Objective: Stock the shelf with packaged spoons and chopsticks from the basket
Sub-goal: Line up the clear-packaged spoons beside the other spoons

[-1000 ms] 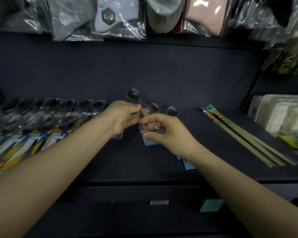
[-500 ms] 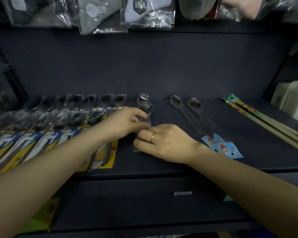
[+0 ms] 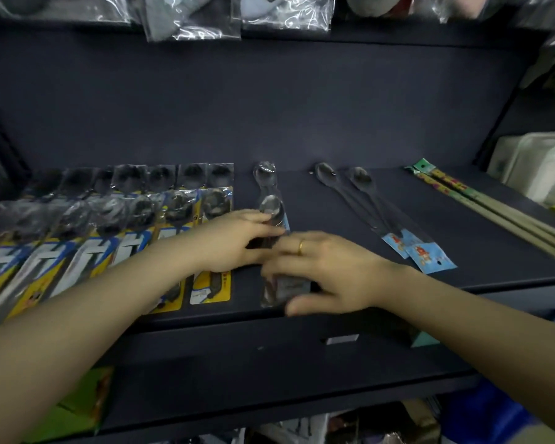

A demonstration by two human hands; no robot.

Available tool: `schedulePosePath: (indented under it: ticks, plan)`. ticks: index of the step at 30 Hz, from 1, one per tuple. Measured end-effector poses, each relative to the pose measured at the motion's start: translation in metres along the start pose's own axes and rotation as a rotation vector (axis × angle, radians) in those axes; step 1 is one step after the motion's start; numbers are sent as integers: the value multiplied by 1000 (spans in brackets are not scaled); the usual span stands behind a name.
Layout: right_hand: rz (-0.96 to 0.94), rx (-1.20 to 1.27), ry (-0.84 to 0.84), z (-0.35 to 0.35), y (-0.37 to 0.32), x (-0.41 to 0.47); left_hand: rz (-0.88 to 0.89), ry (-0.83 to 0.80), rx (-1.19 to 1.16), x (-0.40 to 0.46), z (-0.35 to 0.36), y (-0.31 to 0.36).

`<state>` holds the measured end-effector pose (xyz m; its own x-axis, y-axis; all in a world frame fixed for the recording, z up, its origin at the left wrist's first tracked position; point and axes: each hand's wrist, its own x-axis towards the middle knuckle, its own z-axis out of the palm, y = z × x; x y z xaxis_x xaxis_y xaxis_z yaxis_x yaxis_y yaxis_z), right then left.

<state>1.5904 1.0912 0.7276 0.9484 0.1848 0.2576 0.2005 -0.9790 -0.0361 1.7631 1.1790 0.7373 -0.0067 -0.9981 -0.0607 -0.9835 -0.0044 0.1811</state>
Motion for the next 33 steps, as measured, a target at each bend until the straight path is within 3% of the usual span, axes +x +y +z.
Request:
schedulePosePath:
  ticks: [5,8,10,14,21,27,31,33]
  plan:
    - [531,398,270,-11,28,10,20,-6,19,-15,1,8]
    - [708,439,99,-5,52,26,47,-16,6,-30,5,24]
    - [694,417,-13,2,58,39,84,-15,74,-35,10,30]
    - [627,358,6,14,66,61,66,31,165,-39,14,27]
    - [702,223,-55,25,80,76,76,-73,58,-39,10,22]
    - [661,283,129,6,84,54,48,-82,5,-37,9,26]
    - [1135,-65,119,-9,114,3,41,40,51,-34,2,29]
    - [1331,-46,79,-17,124,-21,58,132,31,-26,-5,34]
